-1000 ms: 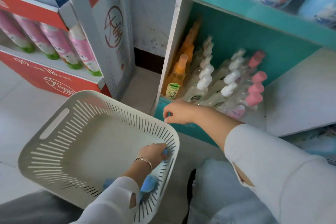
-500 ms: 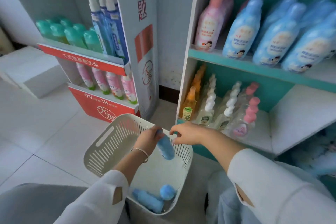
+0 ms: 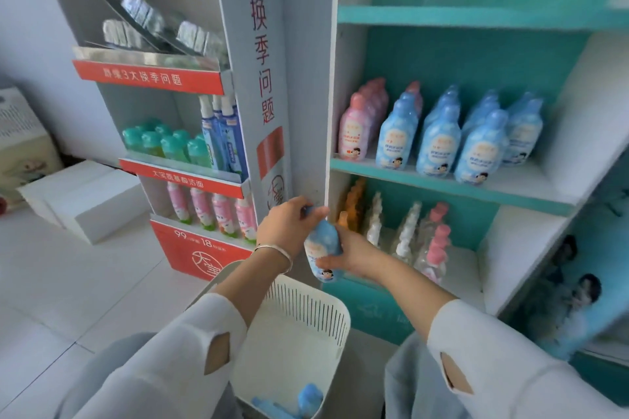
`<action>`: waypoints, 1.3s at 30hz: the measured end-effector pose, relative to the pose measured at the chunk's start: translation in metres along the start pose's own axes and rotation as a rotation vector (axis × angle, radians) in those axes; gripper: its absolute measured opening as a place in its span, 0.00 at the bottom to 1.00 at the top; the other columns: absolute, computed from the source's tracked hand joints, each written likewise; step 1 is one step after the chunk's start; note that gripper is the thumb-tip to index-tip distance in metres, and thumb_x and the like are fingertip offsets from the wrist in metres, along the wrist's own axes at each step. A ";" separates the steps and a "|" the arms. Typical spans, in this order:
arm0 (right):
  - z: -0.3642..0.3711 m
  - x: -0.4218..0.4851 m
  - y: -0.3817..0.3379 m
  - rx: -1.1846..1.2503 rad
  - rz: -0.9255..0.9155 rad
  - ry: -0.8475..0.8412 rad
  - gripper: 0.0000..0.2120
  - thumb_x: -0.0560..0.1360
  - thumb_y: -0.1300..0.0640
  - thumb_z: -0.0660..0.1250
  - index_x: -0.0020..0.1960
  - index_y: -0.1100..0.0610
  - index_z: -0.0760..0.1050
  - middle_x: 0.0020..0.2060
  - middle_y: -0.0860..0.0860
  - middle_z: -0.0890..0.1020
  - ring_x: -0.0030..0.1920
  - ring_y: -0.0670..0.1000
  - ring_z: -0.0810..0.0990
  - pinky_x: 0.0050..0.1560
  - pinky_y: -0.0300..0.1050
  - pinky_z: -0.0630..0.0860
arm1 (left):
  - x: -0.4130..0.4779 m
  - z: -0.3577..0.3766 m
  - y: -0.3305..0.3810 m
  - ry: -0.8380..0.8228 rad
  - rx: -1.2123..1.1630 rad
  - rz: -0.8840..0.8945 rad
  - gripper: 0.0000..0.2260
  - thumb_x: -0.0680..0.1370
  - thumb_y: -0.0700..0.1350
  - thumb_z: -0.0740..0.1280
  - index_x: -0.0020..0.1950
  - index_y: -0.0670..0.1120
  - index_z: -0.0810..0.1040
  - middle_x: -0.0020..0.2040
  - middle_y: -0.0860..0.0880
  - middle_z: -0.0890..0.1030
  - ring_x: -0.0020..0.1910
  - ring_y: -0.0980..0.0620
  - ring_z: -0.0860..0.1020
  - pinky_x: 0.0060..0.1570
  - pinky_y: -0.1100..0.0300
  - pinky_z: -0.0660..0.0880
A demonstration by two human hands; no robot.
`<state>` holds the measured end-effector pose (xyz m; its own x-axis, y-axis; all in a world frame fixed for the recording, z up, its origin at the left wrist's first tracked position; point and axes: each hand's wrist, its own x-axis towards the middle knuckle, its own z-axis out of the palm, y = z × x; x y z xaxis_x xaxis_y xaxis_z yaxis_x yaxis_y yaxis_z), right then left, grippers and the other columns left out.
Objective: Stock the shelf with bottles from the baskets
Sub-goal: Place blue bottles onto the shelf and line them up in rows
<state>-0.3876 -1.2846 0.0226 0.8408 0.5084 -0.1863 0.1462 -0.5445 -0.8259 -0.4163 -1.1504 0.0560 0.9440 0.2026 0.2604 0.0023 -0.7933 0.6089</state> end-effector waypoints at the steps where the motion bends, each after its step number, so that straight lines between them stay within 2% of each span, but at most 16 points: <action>1: -0.008 -0.003 -0.002 0.015 -0.002 0.018 0.28 0.70 0.59 0.73 0.65 0.54 0.66 0.61 0.55 0.76 0.61 0.55 0.75 0.65 0.56 0.71 | 0.001 0.000 0.003 -0.001 -0.126 0.010 0.11 0.78 0.53 0.63 0.49 0.46 0.77 0.39 0.51 0.75 0.41 0.51 0.74 0.43 0.59 0.70; 3: -0.026 -0.008 -0.003 0.130 0.003 0.077 0.28 0.70 0.59 0.73 0.66 0.53 0.66 0.60 0.54 0.77 0.60 0.54 0.76 0.63 0.56 0.73 | 0.001 0.002 0.007 -0.043 -0.421 -0.017 0.12 0.79 0.46 0.63 0.58 0.41 0.75 0.40 0.51 0.76 0.42 0.51 0.73 0.44 0.59 0.71; 6: -0.051 -0.016 -0.008 0.426 0.002 0.142 0.27 0.72 0.60 0.71 0.68 0.54 0.66 0.58 0.54 0.78 0.59 0.56 0.77 0.60 0.55 0.76 | -0.005 0.008 0.010 -0.264 -0.588 -0.080 0.17 0.78 0.44 0.63 0.66 0.43 0.68 0.53 0.46 0.78 0.48 0.50 0.77 0.50 0.55 0.76; 8: -0.066 -0.023 -0.010 0.574 -0.029 0.179 0.23 0.73 0.63 0.69 0.65 0.54 0.68 0.56 0.54 0.79 0.55 0.55 0.78 0.54 0.49 0.78 | -0.009 0.015 0.021 -0.433 -0.649 -0.103 0.17 0.77 0.44 0.65 0.65 0.48 0.67 0.54 0.47 0.79 0.49 0.50 0.80 0.47 0.58 0.80; 11: -0.088 -0.036 -0.008 0.634 -0.065 0.216 0.18 0.74 0.64 0.68 0.60 0.52 0.70 0.50 0.51 0.80 0.49 0.51 0.80 0.46 0.45 0.79 | -0.009 0.030 0.052 -0.437 -0.737 -0.101 0.14 0.76 0.39 0.67 0.59 0.45 0.68 0.47 0.46 0.79 0.41 0.49 0.79 0.39 0.60 0.80; 13: -0.105 -0.044 0.000 0.574 -0.051 0.325 0.17 0.73 0.60 0.70 0.59 0.49 0.70 0.53 0.50 0.80 0.52 0.51 0.80 0.54 0.50 0.79 | -0.003 0.044 0.073 -0.384 -0.692 -0.067 0.15 0.75 0.41 0.69 0.58 0.43 0.68 0.44 0.46 0.78 0.38 0.49 0.78 0.42 0.55 0.79; 16: -0.135 -0.059 0.011 0.398 -0.023 0.598 0.25 0.72 0.53 0.72 0.67 0.50 0.68 0.60 0.50 0.77 0.60 0.52 0.77 0.64 0.54 0.73 | 0.007 0.064 0.111 -0.309 -0.591 0.006 0.19 0.73 0.47 0.71 0.60 0.44 0.71 0.43 0.48 0.79 0.38 0.51 0.78 0.47 0.51 0.79; 18: -0.153 -0.072 0.017 0.335 -0.014 0.758 0.29 0.71 0.52 0.72 0.70 0.53 0.66 0.61 0.51 0.77 0.59 0.53 0.77 0.62 0.55 0.74 | 0.011 0.078 0.138 -0.283 -0.541 0.062 0.19 0.74 0.48 0.70 0.61 0.44 0.71 0.38 0.52 0.77 0.36 0.55 0.76 0.43 0.59 0.78; 20: -0.169 -0.084 0.023 0.240 0.026 0.888 0.29 0.68 0.48 0.73 0.66 0.52 0.68 0.56 0.51 0.79 0.56 0.54 0.79 0.57 0.55 0.77 | 0.010 0.089 0.168 -0.273 -0.486 0.127 0.19 0.74 0.47 0.70 0.62 0.46 0.69 0.37 0.54 0.75 0.34 0.59 0.74 0.34 0.70 0.72; 22: -0.185 -0.095 0.026 0.126 0.110 0.975 0.29 0.65 0.44 0.74 0.62 0.51 0.68 0.52 0.51 0.80 0.52 0.55 0.80 0.53 0.55 0.78 | 0.008 0.099 0.194 -0.278 -0.466 0.173 0.22 0.74 0.48 0.70 0.64 0.45 0.68 0.41 0.51 0.77 0.38 0.55 0.76 0.35 0.68 0.71; 24: -0.203 -0.102 0.028 0.123 0.158 1.023 0.30 0.65 0.46 0.75 0.61 0.51 0.68 0.51 0.51 0.80 0.51 0.57 0.80 0.52 0.55 0.79 | 0.009 0.107 0.213 -0.298 -0.452 0.198 0.23 0.74 0.47 0.69 0.66 0.44 0.67 0.46 0.48 0.77 0.43 0.51 0.76 0.41 0.65 0.70; 27: -0.223 -0.103 0.031 0.203 0.141 1.110 0.30 0.65 0.51 0.75 0.62 0.53 0.66 0.49 0.51 0.78 0.50 0.57 0.79 0.52 0.55 0.78 | 0.019 0.114 0.231 -0.341 -0.380 0.257 0.25 0.75 0.43 0.68 0.70 0.47 0.64 0.55 0.47 0.78 0.51 0.48 0.78 0.46 0.67 0.69; 29: -0.234 -0.099 0.033 0.204 0.094 1.172 0.30 0.66 0.54 0.75 0.63 0.53 0.65 0.51 0.52 0.78 0.49 0.57 0.79 0.51 0.53 0.78 | 0.028 0.114 0.236 -0.355 -0.317 0.295 0.26 0.76 0.41 0.66 0.73 0.47 0.61 0.62 0.46 0.76 0.58 0.46 0.77 0.56 0.60 0.72; 31: -0.247 -0.090 0.037 0.139 0.074 1.220 0.32 0.66 0.55 0.75 0.65 0.54 0.64 0.54 0.55 0.79 0.51 0.58 0.79 0.50 0.52 0.78 | 0.036 0.111 0.238 -0.337 -0.268 0.321 0.25 0.77 0.41 0.64 0.73 0.48 0.62 0.64 0.46 0.73 0.59 0.47 0.75 0.61 0.56 0.72; 35: -0.267 -0.066 0.047 -0.071 0.176 1.161 0.34 0.66 0.54 0.76 0.67 0.55 0.63 0.58 0.56 0.77 0.55 0.59 0.78 0.51 0.49 0.74 | 0.047 0.110 0.235 -0.286 -0.236 0.368 0.18 0.78 0.40 0.62 0.68 0.48 0.69 0.63 0.46 0.73 0.56 0.49 0.75 0.58 0.60 0.71; 39: -0.276 -0.042 0.062 -0.146 0.246 1.077 0.32 0.69 0.58 0.73 0.68 0.56 0.61 0.59 0.58 0.76 0.56 0.61 0.77 0.49 0.49 0.72 | 0.057 0.118 0.227 -0.261 -0.205 0.396 0.15 0.79 0.40 0.61 0.65 0.47 0.72 0.60 0.48 0.74 0.49 0.54 0.73 0.54 0.66 0.69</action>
<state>-0.2697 -1.5238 0.1255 0.8581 -0.4297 0.2812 -0.0858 -0.6599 -0.7465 -0.3230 -1.3864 0.1207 0.9104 -0.2613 0.3207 -0.4118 -0.6459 0.6428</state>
